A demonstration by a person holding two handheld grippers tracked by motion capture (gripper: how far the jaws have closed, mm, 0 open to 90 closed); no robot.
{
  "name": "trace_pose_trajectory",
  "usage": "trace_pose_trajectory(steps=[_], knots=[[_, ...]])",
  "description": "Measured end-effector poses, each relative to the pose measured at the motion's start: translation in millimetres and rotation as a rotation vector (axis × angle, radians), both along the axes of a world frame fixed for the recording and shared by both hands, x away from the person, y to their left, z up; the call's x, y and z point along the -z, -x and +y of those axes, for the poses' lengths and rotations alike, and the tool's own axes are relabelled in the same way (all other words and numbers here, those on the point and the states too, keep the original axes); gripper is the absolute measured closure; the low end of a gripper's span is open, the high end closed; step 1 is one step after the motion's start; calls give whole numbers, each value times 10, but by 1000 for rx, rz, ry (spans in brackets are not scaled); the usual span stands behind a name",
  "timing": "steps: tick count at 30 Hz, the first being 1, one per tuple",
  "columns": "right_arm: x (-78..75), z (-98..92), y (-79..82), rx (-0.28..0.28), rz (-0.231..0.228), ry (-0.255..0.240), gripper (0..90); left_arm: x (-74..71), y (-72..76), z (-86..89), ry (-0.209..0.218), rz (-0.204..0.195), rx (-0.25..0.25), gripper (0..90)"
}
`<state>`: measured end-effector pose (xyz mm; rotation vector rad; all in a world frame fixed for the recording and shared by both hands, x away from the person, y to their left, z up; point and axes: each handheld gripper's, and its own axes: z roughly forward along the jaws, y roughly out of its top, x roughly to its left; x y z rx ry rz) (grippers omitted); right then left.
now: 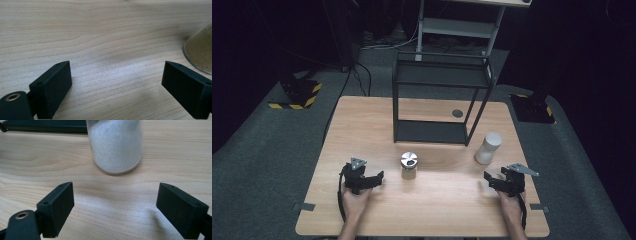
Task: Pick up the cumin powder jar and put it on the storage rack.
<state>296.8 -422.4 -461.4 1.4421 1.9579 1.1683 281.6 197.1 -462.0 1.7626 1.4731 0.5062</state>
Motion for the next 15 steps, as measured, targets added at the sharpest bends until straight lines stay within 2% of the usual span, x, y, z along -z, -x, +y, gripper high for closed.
trace_pose_trajectory(steps=[15], knots=[[-4,-1,-10,7,8,-4,137,-6,-4,-5,-6,2,2,91]])
